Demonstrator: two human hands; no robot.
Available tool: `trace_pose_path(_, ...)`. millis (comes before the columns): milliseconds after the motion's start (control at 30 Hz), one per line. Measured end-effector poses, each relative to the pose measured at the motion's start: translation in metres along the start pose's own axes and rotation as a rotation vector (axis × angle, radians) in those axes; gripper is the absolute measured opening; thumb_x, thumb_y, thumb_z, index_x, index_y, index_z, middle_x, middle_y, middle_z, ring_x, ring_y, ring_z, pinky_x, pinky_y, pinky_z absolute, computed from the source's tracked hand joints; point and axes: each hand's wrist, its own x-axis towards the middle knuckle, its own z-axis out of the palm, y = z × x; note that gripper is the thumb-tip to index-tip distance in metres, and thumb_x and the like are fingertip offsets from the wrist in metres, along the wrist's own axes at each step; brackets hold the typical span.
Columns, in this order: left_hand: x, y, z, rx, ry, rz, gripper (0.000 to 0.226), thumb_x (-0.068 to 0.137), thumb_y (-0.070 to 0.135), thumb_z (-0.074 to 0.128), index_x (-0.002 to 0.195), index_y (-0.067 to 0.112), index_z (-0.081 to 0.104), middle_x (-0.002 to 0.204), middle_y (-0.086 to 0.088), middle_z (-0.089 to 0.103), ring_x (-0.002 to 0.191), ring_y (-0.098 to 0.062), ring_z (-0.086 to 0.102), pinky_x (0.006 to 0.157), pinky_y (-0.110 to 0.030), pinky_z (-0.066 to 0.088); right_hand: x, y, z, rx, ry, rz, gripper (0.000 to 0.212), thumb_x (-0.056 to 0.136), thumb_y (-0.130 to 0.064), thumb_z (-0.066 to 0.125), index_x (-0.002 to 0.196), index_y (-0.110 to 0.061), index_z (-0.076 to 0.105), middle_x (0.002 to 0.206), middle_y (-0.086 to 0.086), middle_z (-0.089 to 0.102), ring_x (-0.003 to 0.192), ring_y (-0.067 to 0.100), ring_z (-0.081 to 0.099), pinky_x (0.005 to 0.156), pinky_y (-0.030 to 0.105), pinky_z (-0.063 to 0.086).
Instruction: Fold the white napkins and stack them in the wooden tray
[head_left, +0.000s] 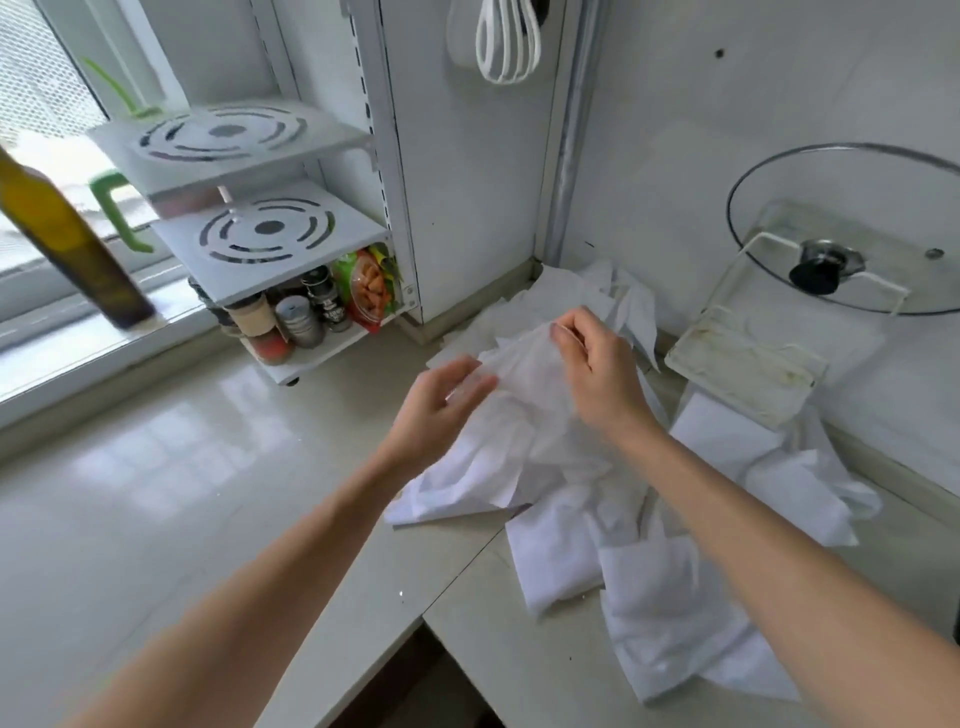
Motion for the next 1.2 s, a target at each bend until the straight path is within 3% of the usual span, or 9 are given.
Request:
trace_pose_path(100, 0.002, 0.033, -0.038, -0.051, 0.088, 0.026, 0.037, 0.091, 0.038, 0.058, 0.085, 0.002, 0.061, 0.077, -0.024, 0.057, 0.068, -0.020, 0.050, 0.064, -0.034, 0.039, 0.017, -0.035, 0.008, 0.008, 0.128, -0.071, 0.024, 0.099, -0.015, 0.046, 0.076, -0.009, 0.047, 0.056, -0.004, 0.040, 0.054, 0.013, 0.038, 0.053, 0.026, 0.029)
trace_pose_path(367, -0.052, 0.067, -0.144, -0.017, -0.102, -0.129, 0.021, 0.084, 0.020, 0.072, 0.063, 0.017, 0.068, 0.062, 0.009, 0.065, 0.056, -0.005, 0.059, 0.055, -0.017, 0.047, 0.044, -0.131, 0.054, 0.107, 0.278, -0.152, 0.025, 0.098, -0.015, 0.046, 0.074, -0.009, 0.046, 0.054, -0.008, 0.035, 0.052, 0.005, 0.036, 0.057, 0.032, 0.028)
trace_pose_path(600, -0.109, 0.033, -0.238, 0.685, -0.180, -0.363, 0.051, 0.085, 0.046, 0.066, 0.052, 0.017, 0.040, 0.053, 0.009, 0.036, 0.049, -0.010, 0.032, 0.045, -0.021, 0.024, 0.034, -0.195, 0.118, 0.019, -0.581, -0.168, 0.023, 0.092, -0.024, 0.060, 0.070, -0.017, 0.057, 0.070, -0.003, 0.057, 0.064, 0.001, 0.049, 0.067, 0.029, 0.038)
trace_pose_path(700, -0.137, 0.016, -0.260, 0.851, -0.240, -0.465, 0.056, 0.085, 0.059, 0.057, 0.057, 0.012, 0.046, 0.059, 0.002, 0.038, 0.055, -0.019, 0.032, 0.050, -0.029, 0.027, 0.024, -0.221, 0.148, -0.249, -1.180, -0.092, 0.037, 0.075, -0.047, 0.075, 0.104, -0.027, 0.066, 0.109, -0.011, 0.062, 0.098, 0.002, 0.057, 0.084, 0.023, 0.046)
trace_pose_path(767, -0.158, 0.012, -0.272, 0.865, -0.347, -0.550, 0.052, 0.079, 0.061, 0.063, 0.065, 0.012, 0.057, 0.062, 0.003, 0.046, 0.057, -0.017, 0.040, 0.051, -0.028, 0.032, 0.016, -0.236, 0.170, -0.549, -1.393, -0.110, 0.056, 0.072, -0.044, 0.078, 0.122, -0.027, 0.059, 0.118, -0.011, 0.057, 0.099, 0.006, 0.055, 0.075, 0.015, 0.045)
trace_pose_path(833, -0.178, 0.011, -0.287, 0.833, -0.388, -0.600, 0.047, 0.074, 0.057, 0.071, 0.068, 0.012, 0.061, 0.059, 0.006, 0.044, 0.054, -0.012, 0.038, 0.047, -0.024, 0.030, 0.008, -0.244, 0.197, -0.719, -1.460, -0.185, 0.026, 0.078, -0.030, 0.075, 0.102, -0.023, 0.068, 0.091, -0.007, 0.061, 0.074, 0.005, 0.054, 0.053, 0.009, 0.040)
trace_pose_path(933, -0.193, 0.011, -0.320, 0.873, -0.118, -0.524, 0.039, 0.077, 0.051, 0.072, 0.061, 0.018, 0.062, 0.052, 0.007, 0.042, 0.051, -0.011, 0.038, 0.045, -0.023, 0.028, 0.011, -0.251, 0.232, -0.689, -1.104, -0.343, 0.022, 0.082, -0.010, 0.059, 0.063, -0.019, 0.053, 0.063, -0.005, 0.050, 0.068, 0.020, 0.053, 0.054, 0.025, 0.039)
trace_pose_path(1067, -0.199, 0.022, -0.365, 0.973, 0.651, -0.218, 0.034, 0.089, 0.046, 0.060, 0.076, 0.016, 0.068, 0.058, 0.005, 0.057, 0.058, -0.020, 0.055, 0.052, -0.027, 0.034, 0.026, -0.272, 0.244, -0.305, -0.293, -0.441, 0.018, 0.081, 0.007, 0.046, 0.075, -0.010, 0.044, 0.061, 0.001, 0.044, 0.064, 0.027, 0.049, 0.052, 0.029, 0.028)
trace_pose_path(1200, -0.206, 0.043, -0.380, 0.938, 0.726, 0.145, 0.062, 0.083, 0.068, 0.046, 0.102, 0.012, 0.067, 0.069, 0.000, 0.063, 0.065, -0.016, 0.058, 0.062, -0.031, 0.048, 0.035, -0.288, 0.241, -0.130, -0.258, -0.508, 0.010, 0.080, 0.004, 0.053, 0.087, -0.003, 0.057, 0.069, 0.008, 0.056, 0.063, 0.023, 0.051, 0.050, 0.025, 0.033)
